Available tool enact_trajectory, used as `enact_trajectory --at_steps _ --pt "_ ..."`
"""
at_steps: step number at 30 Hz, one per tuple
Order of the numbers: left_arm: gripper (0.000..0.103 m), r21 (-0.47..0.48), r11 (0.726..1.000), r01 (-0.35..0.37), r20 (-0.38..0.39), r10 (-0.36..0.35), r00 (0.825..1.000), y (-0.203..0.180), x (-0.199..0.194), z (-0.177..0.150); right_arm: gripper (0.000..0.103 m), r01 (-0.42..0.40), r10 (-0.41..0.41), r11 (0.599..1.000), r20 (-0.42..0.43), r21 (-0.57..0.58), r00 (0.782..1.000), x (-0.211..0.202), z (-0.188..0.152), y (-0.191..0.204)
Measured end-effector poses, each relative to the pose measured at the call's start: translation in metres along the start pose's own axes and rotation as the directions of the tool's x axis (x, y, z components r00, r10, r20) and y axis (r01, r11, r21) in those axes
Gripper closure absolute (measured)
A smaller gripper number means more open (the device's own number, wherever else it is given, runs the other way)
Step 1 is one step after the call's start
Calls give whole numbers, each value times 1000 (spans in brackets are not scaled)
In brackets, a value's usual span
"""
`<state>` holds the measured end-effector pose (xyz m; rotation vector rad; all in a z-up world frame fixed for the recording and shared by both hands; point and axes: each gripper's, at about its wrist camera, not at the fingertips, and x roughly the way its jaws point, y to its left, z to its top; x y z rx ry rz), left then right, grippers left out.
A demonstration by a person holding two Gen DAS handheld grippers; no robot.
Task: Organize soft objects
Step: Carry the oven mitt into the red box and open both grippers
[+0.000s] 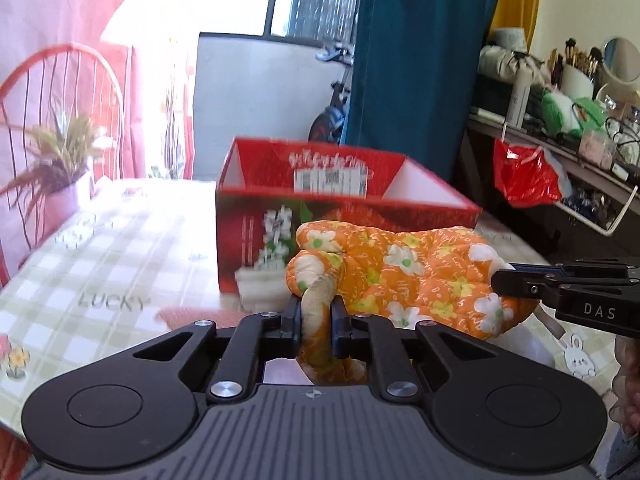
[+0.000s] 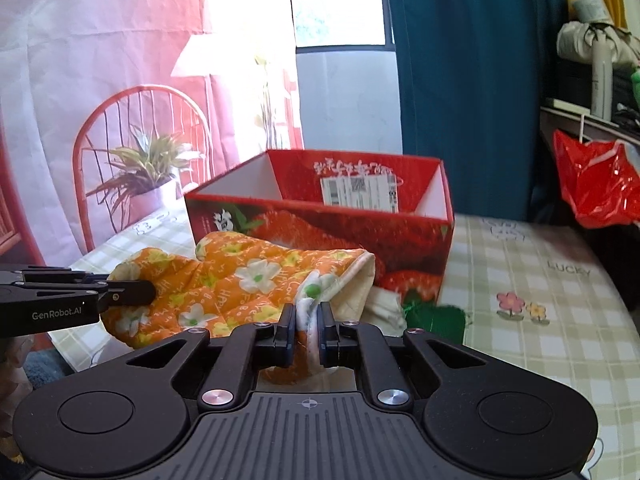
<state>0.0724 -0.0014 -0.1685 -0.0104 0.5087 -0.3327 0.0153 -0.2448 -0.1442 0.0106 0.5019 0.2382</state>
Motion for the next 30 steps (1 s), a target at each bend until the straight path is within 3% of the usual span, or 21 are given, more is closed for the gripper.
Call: enact_trajectory --at_steps 7,14,23,30 --pt "88 77 997 7 162 -19 987 -8 -16 50 93 6 -5 1000 60 -22 998 -8 41 -4" --pt "88 9 999 38 184 -39 982 0 8 109 94 20 -14 998 100 -61 995 3 91 -13" --pt "88 23 998 -61 127 57 990 12 79 156 94 40 -32 996 96 -82 995 72 136 -23" --pt "88 2 997 -78 -4 78 997 31 133 165 94 47 -45 997 36 -60 998 130 138 -31"
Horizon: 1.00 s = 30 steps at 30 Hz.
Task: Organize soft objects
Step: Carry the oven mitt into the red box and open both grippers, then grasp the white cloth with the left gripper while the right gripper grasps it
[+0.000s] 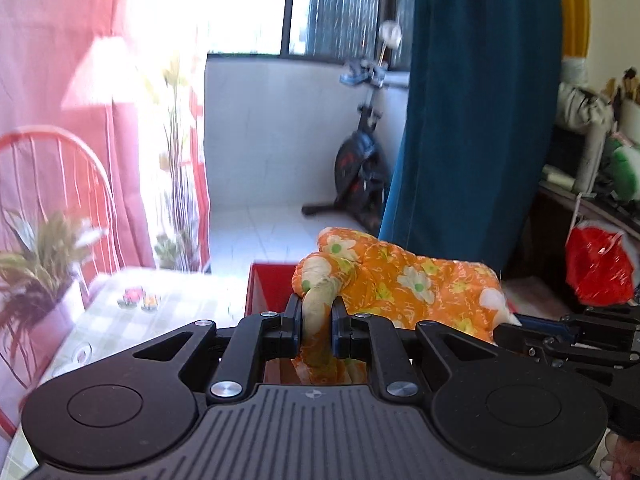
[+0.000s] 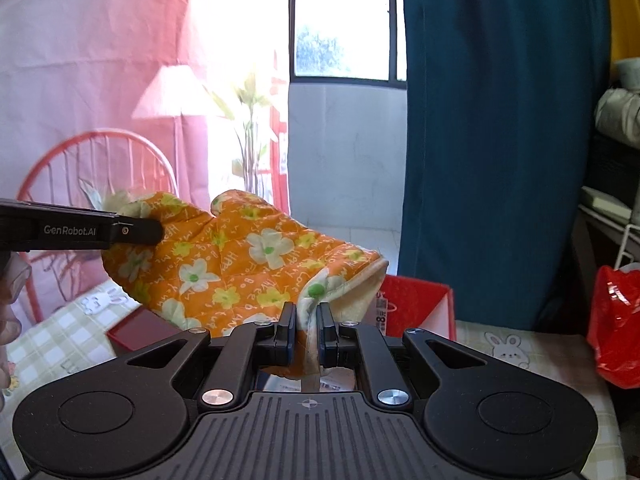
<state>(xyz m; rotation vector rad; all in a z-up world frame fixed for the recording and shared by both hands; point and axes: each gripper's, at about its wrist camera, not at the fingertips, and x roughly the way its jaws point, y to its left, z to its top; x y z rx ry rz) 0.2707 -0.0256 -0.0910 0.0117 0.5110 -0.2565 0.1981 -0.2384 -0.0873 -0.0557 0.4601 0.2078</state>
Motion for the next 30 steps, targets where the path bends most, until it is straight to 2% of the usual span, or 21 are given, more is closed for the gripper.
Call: enact_trajectory --at_steps 3,6,12,13,15,16,17,19,30 --pt "88 4 1000 0 -49 0 999 5 16 -6 94 -7 8 1000 -43 22 999 18 -7 -5" --pt "87 47 999 -4 -88 8 996 4 27 -15 94 -2 3 1000 -75 11 997 35 -13 -4" --pt "83 66 998 9 -122 -1 992 7 36 -23 93 5 -1 1000 -119 29 993 56 -26 -4" --pt "79 67 998 18 -124 -9 992 7 37 -24 93 9 -5 1000 -125 28 992 58 -28 -4" --pt "47 65 998 21 -137 -11 991 9 37 -24 90 22 -19 1000 -137 23 990 60 -32 -5" --pt "42 58 998 13 -131 -5 991 10 34 -25 87 33 -31 999 -142 15 989 61 -33 -4" --pt "40 48 999 13 -121 -7 993 11 29 -25 80 44 -43 999 -141 6 989 60 -35 -5" --pt "40 40 999 33 -121 -28 992 14 25 -25 76 58 -58 998 -135 -7 989 54 -37 -5" --pt "40 75 996 44 -93 -37 995 -4 -33 -37 68 0 3 999 -72 52 997 -7 -40 1"
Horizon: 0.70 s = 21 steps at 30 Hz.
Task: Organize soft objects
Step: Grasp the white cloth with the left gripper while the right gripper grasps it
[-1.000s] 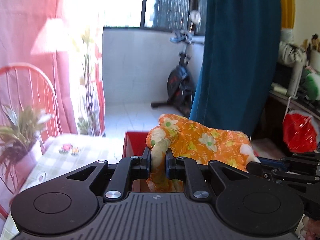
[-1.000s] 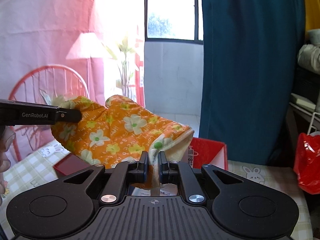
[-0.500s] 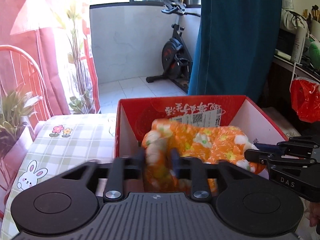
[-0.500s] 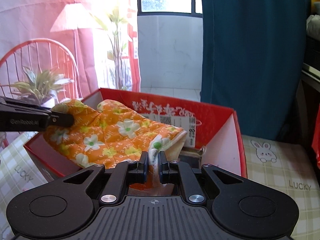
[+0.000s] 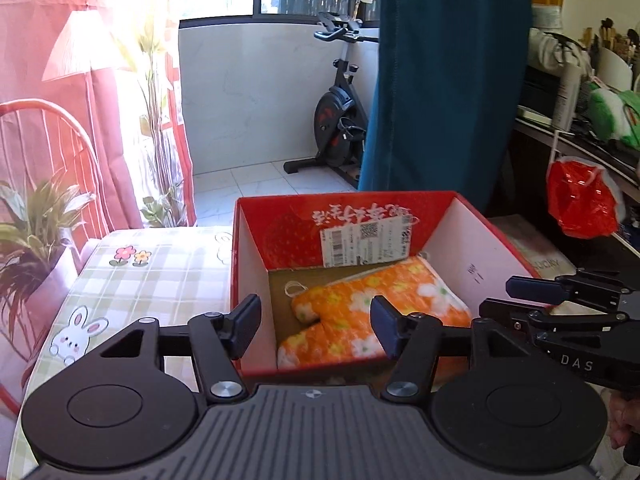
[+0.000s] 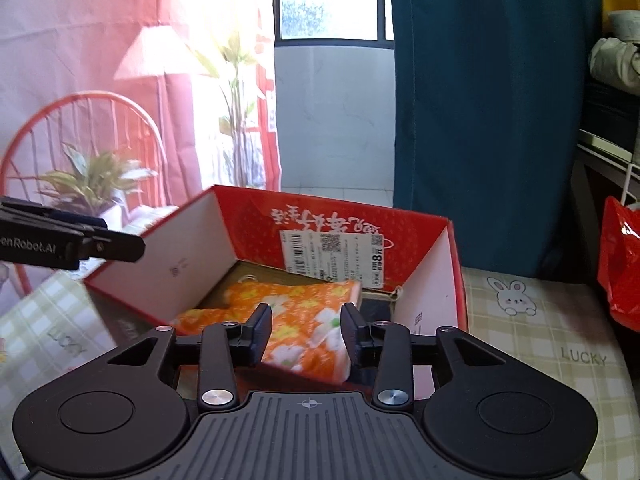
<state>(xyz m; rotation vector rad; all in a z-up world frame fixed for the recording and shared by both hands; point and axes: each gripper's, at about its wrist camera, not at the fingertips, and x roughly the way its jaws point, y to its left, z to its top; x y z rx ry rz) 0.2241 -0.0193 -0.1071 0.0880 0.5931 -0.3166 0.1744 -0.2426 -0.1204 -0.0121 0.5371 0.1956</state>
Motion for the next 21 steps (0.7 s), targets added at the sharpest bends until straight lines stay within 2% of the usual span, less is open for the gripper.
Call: enact_trajectory --at_steps 5,9,16,19,21 --pt "40 4 1000 22 -5 -22 1000 -10 -29 -20 68 -30 30 999 13 12 999 -34 -15 5" --pt "40 -15 998 53 -30 -54 998 -20 -48 -51 68 -53 53 998 10 44 999 -63 -36 8" --pt "39 -46 996 76 -98 -81 992 -38 -64 -108 68 -45 51 996 -81 82 995 -90 -92 18" --pt "38 -56 994 92 -141 -99 985 -40 -61 -128 64 -28 39 995 -117 94 992 -97 -111 18" --pt "38 -72 992 106 -166 -116 979 -41 -56 -139 55 -15 31 994 -136 112 990 -98 -120 15"
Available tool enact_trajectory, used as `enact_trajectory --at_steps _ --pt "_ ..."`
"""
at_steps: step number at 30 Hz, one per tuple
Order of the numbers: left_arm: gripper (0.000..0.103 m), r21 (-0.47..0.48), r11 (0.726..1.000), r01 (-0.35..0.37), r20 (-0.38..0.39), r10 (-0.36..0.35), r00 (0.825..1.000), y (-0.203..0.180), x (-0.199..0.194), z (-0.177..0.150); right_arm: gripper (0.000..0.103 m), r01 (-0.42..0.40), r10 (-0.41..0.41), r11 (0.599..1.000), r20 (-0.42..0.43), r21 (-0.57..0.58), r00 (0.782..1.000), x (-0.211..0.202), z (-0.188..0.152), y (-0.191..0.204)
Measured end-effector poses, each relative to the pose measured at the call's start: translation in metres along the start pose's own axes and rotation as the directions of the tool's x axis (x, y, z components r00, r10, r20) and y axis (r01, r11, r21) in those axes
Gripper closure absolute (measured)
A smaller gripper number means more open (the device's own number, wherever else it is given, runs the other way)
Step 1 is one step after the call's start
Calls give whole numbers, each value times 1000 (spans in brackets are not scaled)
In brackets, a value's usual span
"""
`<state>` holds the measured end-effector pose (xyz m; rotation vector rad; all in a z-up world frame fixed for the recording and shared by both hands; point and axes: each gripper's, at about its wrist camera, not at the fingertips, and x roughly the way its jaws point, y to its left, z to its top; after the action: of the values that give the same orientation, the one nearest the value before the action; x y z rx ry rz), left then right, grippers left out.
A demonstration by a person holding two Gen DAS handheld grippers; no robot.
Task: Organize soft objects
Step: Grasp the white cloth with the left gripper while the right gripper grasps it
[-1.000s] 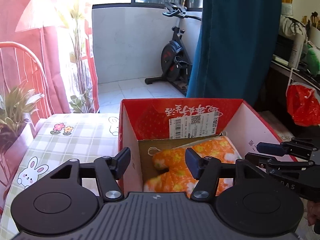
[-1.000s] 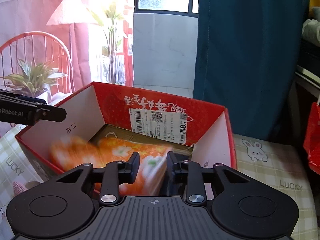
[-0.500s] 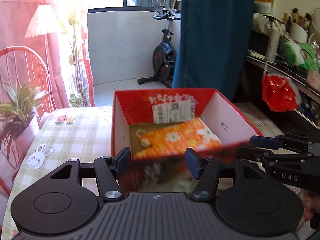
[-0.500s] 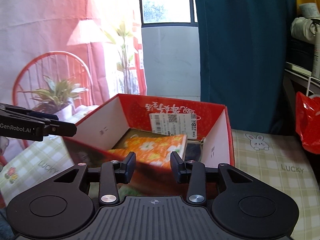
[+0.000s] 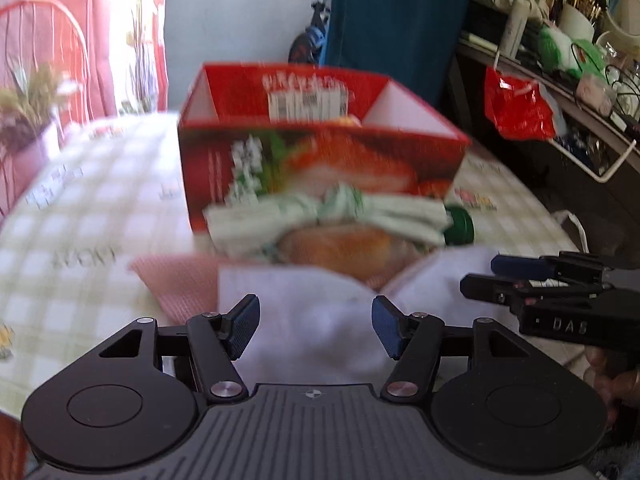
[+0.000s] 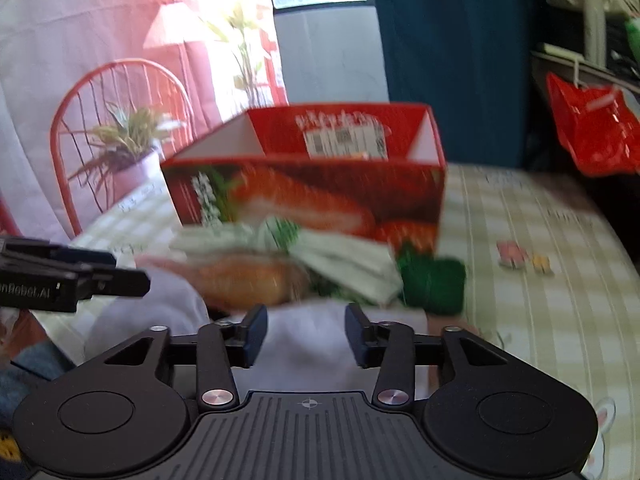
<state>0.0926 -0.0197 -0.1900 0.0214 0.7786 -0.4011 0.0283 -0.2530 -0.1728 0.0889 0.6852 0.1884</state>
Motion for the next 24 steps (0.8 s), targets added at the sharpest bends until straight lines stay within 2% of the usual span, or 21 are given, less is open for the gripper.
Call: enact_trajectory --at_steps 3,6,15,19,21,24 --pt "35 -12 1000 22 -33 -22 999 0 12 -11 53 8 -7 999 -31 31 999 6 -8 -6" --pt "35 8 1000 15 -38 -14 999 1 20 -16 51 19 -15 999 -81 40 997 18 -14 -9" --pt "32 -45 998 51 -47 -53 998 10 32 -20 41 13 0 995 -124 101 992 35 -22 -19" --pt "27 -43 998 52 -62 -55 997 5 29 -20 41 0 11 996 -132 89 991 35 -23 -16" --pt "21 -43 998 48 -73 -51 996 3 28 -20 47 -14 24 997 -135 76 991 34 -23 -12" --pt "21 -20 1000 24 -84 -26 996 -1 28 -20 53 -38 45 998 -136 54 990 32 -22 -7"
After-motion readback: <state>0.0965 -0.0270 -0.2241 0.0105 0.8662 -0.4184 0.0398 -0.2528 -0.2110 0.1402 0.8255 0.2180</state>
